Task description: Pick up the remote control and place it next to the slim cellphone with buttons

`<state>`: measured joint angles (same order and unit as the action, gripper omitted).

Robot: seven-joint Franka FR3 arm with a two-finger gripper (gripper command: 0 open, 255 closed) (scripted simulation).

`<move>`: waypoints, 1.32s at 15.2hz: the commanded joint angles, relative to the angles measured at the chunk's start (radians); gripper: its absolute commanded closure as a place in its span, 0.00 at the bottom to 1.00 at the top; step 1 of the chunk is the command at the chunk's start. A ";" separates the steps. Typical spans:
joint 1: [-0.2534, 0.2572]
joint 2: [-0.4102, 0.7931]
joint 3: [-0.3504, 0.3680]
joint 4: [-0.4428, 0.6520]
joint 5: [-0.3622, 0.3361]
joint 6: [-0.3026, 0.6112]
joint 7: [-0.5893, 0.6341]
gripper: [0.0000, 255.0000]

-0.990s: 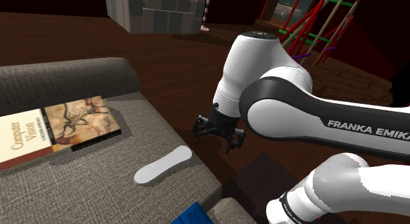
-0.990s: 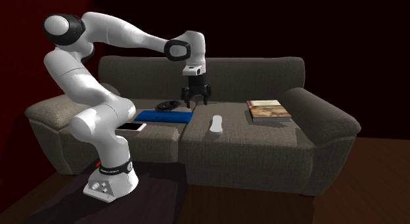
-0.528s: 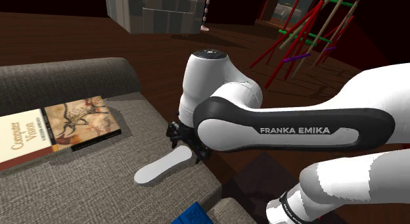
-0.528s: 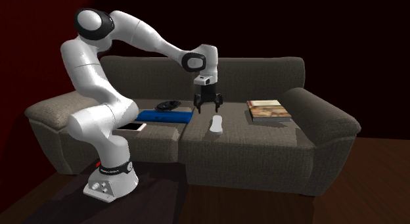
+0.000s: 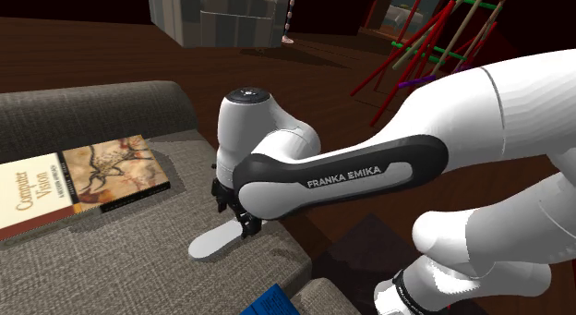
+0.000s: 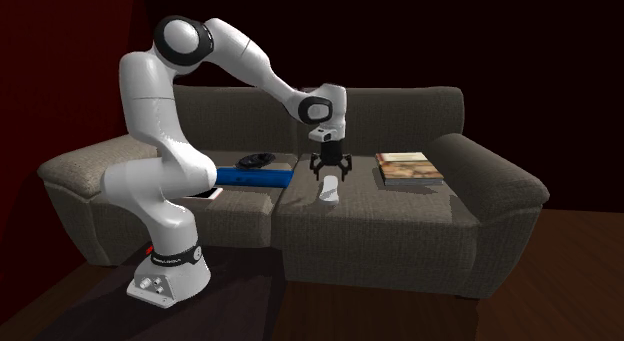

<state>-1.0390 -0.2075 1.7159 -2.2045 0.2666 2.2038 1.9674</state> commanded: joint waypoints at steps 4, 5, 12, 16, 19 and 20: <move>-0.119 -0.064 0.122 -0.019 0.086 0.049 -0.054 0.00; -0.129 -0.071 0.133 -0.021 0.096 0.054 -0.060 0.00; -0.129 -0.071 0.132 -0.021 0.096 0.054 -0.060 0.00; -0.129 -0.071 0.132 -0.021 0.096 0.054 -0.060 1.00; -0.129 -0.071 0.132 -0.021 0.095 0.054 -0.060 1.00; -0.129 -0.071 0.132 -0.021 0.095 0.054 -0.060 1.00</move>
<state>-1.1676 -0.2781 1.8481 -2.2260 0.3621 2.2576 1.9075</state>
